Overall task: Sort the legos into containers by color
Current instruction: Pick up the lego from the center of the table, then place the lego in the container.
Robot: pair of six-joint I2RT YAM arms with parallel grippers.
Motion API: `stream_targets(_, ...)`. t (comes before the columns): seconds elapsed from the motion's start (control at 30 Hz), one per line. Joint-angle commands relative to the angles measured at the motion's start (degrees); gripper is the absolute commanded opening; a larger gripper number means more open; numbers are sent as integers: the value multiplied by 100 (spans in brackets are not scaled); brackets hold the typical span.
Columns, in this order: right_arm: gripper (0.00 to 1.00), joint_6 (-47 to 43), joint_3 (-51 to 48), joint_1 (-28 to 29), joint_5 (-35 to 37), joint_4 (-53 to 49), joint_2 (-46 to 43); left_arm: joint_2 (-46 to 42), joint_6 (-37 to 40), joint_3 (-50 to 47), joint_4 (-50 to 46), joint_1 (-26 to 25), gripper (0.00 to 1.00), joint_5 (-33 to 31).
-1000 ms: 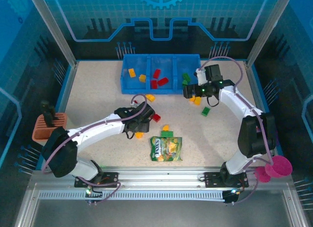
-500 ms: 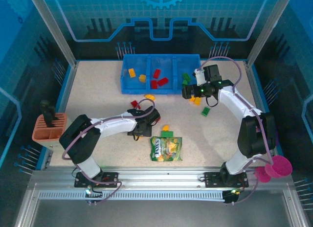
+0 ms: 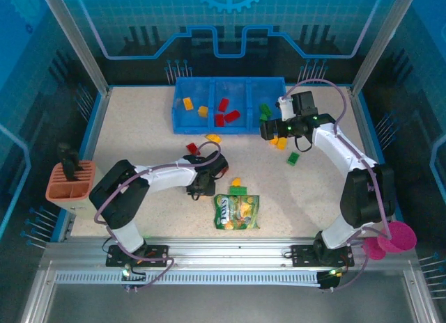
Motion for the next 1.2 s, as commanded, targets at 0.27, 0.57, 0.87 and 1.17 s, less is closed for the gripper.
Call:
stream_targets(0.27, 100, 23, -252, 121, -146, -10, -186, -545, 1687, 2518, -989, 819, 30, -452)
stream_targets(0.57, 100, 409, -702, 376, 668, -388, -400, 588, 2831, 3873, -76, 1888, 30, -857)
stream_targets(0.87, 99, 968, -1035, -178, 1290, -759, -673, 2282, 2783, 5635, -40, 2776, 31, -232)
stream_targets(1.17, 96, 1252, -975, -635, 1116, -930, -333, 3624, 2781, 7069, -337, 2824, 34, 220)
